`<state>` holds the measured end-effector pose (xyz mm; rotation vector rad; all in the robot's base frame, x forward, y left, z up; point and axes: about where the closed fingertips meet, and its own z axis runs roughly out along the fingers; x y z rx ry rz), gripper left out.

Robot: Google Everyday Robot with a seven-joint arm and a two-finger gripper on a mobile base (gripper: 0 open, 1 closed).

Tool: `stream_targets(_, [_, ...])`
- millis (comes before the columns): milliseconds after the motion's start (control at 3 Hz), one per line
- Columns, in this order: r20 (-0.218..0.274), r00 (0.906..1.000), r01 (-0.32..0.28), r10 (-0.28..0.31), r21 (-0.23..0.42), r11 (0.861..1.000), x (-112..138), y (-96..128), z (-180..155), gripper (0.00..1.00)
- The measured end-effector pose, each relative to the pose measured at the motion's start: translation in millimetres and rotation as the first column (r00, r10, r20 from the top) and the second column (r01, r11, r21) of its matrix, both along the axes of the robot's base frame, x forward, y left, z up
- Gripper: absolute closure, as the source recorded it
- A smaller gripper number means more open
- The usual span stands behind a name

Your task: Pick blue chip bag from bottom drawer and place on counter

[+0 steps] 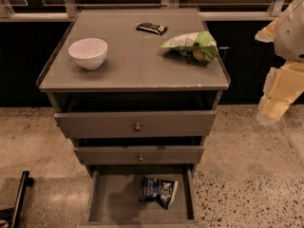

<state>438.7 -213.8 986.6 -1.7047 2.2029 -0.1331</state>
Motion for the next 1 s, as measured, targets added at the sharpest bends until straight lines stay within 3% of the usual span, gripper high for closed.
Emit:
stream_targets(333, [0.000,1.0000,0.000,0.000,0.000,1.000,0.0,0.0,0.0,0.00])
stream_targets(667, [0.022,0.9997,-0.001,0.000,0.049,0.999,-5.2,2.6,-7.4,0.00])
stream_targets(1000, [0.031,0.9995,0.001,-0.007,0.173,0.985,-19.0,12.5,-44.5,0.00])
